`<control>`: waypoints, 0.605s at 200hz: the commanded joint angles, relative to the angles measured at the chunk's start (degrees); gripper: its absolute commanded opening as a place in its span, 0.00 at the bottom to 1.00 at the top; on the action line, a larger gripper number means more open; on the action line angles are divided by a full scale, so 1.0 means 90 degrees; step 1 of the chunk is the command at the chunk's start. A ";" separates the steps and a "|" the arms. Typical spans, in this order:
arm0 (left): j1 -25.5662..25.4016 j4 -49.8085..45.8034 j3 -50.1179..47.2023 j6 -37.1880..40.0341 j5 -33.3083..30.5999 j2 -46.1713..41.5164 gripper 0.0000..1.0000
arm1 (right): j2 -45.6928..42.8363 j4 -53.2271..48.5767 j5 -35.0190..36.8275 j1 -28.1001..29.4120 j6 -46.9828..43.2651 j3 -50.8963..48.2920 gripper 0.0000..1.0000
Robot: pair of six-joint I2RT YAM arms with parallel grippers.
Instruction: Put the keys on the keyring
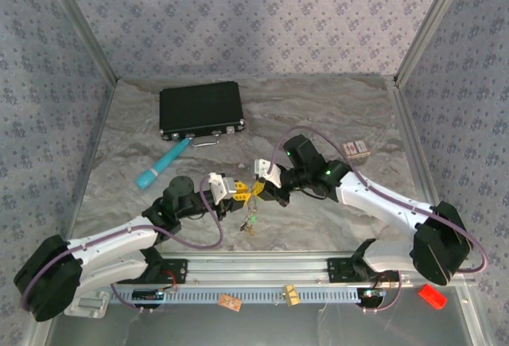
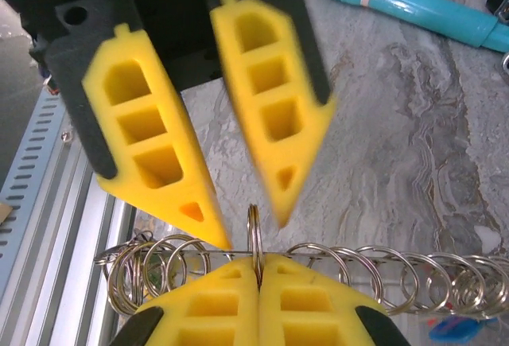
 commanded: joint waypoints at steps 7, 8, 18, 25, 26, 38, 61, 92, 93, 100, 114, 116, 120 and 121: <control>0.0003 -0.0497 0.0335 0.0187 -0.0032 -0.0051 0.27 | 0.0036 -0.0847 0.0332 0.0102 -0.0594 0.0617 0.00; 0.0003 -0.0533 0.0340 0.0196 -0.0031 -0.0046 0.27 | 0.0041 -0.0885 0.0368 0.0108 -0.0619 0.0637 0.00; -0.0002 -0.0778 0.0439 0.0291 0.0005 -0.0013 0.26 | 0.0134 -0.1281 0.0654 0.0209 -0.0853 0.0835 0.00; -0.0002 -0.0879 0.0484 0.0329 0.0025 0.0006 0.26 | 0.0184 -0.1511 0.0811 0.0266 -0.0963 0.0935 0.00; 0.0001 -0.0890 0.0488 0.0335 0.0027 0.0008 0.25 | 0.0193 -0.1530 0.0837 0.0278 -0.0974 0.0953 0.00; -0.0001 -0.0950 0.0520 0.0384 0.0060 0.0046 0.25 | 0.0255 -0.1744 0.1069 0.0373 -0.1107 0.1069 0.00; 0.0003 -0.0932 0.0548 0.0456 0.0132 0.0104 0.21 | 0.0375 -0.1957 0.1378 0.0560 -0.1256 0.1297 0.00; -0.0006 -0.0997 0.0618 0.0546 0.0188 0.0141 0.15 | 0.0484 -0.1959 0.1576 0.0754 -0.1315 0.1483 0.00; -0.0007 -0.0998 0.0618 0.0546 0.0196 0.0138 0.14 | 0.0495 -0.1959 0.1586 0.0766 -0.1321 0.1485 0.00; 0.0003 -0.1009 0.0628 0.0555 0.0227 0.0148 0.12 | 0.0536 -0.2118 0.1631 0.0804 -0.1338 0.1539 0.00; -0.0004 -0.1028 0.0651 0.0576 0.0305 0.0148 0.06 | 0.0593 -0.2181 0.1683 0.0866 -0.1357 0.1622 0.00; -0.0004 -0.1029 0.0649 0.0580 0.0315 0.0146 0.05 | 0.0601 -0.2188 0.1691 0.0874 -0.1359 0.1631 0.00; 0.0002 -0.1029 0.0648 0.0576 0.0334 0.0139 0.03 | 0.0608 -0.2188 0.1693 0.0874 -0.1356 0.1625 0.00; -0.0002 -0.1029 0.0643 0.0576 0.0342 0.0138 0.03 | 0.0601 -0.2181 0.1688 0.0875 -0.1356 0.1625 0.00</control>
